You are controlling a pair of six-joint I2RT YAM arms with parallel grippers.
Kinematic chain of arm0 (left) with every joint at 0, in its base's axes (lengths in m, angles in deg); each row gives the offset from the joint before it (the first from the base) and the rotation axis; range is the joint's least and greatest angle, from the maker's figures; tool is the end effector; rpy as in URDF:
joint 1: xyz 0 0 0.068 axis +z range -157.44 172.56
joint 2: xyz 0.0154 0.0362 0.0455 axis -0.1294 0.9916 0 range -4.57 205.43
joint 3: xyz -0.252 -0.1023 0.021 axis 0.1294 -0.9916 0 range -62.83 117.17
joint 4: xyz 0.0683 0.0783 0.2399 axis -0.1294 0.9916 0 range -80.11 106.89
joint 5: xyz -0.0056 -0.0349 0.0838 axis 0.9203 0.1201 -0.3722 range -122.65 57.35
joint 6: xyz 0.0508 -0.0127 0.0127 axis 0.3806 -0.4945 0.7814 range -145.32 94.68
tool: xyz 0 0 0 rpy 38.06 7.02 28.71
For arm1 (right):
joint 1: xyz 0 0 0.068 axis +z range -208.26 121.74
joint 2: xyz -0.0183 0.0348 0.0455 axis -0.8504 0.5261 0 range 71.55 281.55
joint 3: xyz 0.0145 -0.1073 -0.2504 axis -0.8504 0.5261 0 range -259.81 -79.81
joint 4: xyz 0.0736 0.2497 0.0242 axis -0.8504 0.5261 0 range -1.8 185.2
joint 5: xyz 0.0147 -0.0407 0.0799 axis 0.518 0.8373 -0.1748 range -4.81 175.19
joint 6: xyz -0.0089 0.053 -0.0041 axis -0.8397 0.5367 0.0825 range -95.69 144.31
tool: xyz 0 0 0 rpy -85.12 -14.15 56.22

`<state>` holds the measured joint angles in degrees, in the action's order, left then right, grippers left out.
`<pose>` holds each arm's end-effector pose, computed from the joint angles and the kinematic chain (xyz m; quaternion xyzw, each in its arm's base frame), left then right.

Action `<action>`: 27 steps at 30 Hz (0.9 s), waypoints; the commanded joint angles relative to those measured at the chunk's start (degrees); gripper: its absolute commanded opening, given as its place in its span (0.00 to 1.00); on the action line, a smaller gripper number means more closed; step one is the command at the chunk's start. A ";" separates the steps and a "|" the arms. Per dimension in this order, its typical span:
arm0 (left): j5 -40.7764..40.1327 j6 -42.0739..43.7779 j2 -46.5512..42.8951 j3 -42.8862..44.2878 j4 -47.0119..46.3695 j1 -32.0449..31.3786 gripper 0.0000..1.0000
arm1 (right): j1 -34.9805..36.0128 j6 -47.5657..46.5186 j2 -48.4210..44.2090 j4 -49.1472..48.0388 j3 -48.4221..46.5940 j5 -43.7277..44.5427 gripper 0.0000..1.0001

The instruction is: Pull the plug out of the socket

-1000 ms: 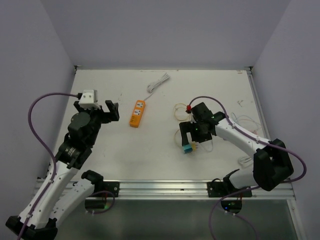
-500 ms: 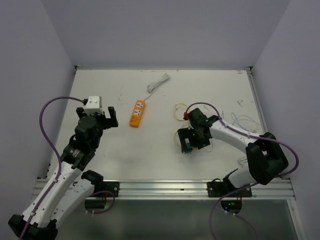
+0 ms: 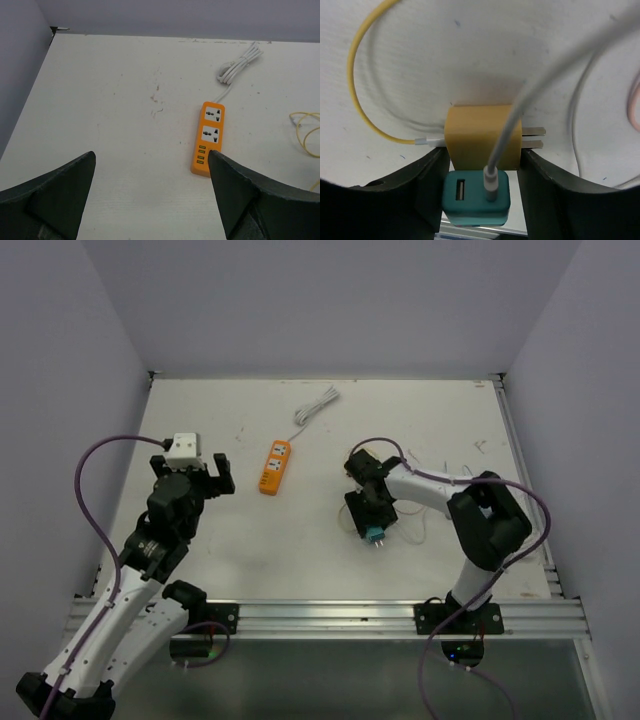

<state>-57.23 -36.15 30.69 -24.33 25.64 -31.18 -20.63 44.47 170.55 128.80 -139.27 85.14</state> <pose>0.1427 -0.0466 0.3166 -0.0466 0.7722 -0.0232 0.6332 0.2433 0.1875 0.1566 -0.1512 0.9848 0.0419 0.0750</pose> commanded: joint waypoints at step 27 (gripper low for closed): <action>-1.53 1.78 -0.02 -1.06 -2.21 0.28 0.97 | 4.47 -8.82 33.46 -16.26 -56.39 -2.06 0.50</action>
<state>-57.65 -35.17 30.78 -25.13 25.51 -31.18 -16.39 38.26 208.12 112.51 -193.81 82.80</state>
